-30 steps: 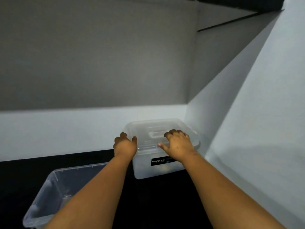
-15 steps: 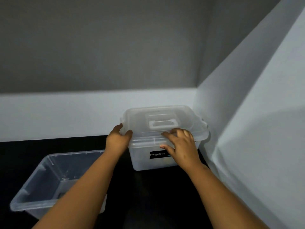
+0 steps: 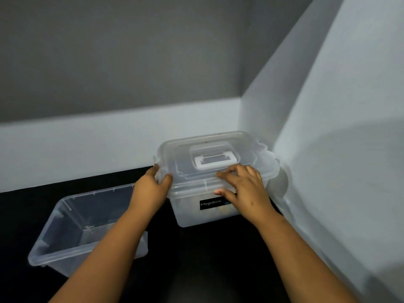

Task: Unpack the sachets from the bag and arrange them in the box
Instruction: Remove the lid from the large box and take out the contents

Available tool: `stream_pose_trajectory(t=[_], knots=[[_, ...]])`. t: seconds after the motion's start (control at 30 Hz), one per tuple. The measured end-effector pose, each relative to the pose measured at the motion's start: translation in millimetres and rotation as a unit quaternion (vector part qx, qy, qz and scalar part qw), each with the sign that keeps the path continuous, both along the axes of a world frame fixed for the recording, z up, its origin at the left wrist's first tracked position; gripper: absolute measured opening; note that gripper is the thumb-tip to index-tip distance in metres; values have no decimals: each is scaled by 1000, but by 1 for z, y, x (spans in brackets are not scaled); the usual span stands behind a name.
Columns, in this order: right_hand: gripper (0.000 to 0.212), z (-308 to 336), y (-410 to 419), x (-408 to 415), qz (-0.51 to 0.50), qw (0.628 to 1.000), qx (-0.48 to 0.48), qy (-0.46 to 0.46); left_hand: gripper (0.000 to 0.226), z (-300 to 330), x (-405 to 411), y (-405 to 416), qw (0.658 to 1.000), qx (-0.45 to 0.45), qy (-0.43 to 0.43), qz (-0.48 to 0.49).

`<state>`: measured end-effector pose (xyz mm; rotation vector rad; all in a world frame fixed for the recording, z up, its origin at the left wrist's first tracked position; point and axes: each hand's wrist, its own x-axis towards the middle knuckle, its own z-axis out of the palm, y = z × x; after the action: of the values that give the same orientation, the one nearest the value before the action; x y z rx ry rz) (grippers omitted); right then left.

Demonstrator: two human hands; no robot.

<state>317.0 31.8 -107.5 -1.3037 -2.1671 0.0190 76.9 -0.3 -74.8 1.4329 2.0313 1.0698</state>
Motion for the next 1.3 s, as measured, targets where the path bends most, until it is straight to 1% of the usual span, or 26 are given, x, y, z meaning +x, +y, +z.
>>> stream_pose_trajectory(t=[0.2,0.3,0.43,0.6,0.73,0.83,0.93,1.03,1.07,1.13,1.2,1.27,1.3], knots=[[47,3,-52,2,-30,999,-21,13,64,0,-3,-41,999,-5,23,-42],[48,3,-74,4,-45,998,-28,14,65,-1,-3,-60,998,-3,31,-57],[56,3,-103,11,-51,998,-35,29,65,-3,4,-83,997,5,33,-67],[54,5,-135,25,-51,998,-29,28,65,-2,17,-115,997,14,36,-69],[50,2,-157,37,-39,999,-18,27,66,-3,26,-142,996,19,43,-71],[48,0,-169,46,-20,1000,-13,17,67,-7,32,-163,998,21,36,-54],[51,4,-174,52,-1,1000,-18,4,67,-10,36,-175,998,25,36,-40],[56,13,-173,55,22,999,-33,-10,60,-7,39,-173,999,11,26,-25],[59,17,-171,57,35,998,-47,-6,58,-6,39,-170,1000,4,18,-22],[58,25,-162,61,48,995,-69,46,52,-2,37,-162,1000,5,9,-4],[46,32,-147,69,0,995,-35,93,49,0,33,-153,999,23,6,30],[40,40,-128,78,-112,991,-5,68,49,0,32,-144,998,11,-7,67],[41,43,-118,84,-170,984,-16,42,49,0,32,-139,997,-4,-17,82]])
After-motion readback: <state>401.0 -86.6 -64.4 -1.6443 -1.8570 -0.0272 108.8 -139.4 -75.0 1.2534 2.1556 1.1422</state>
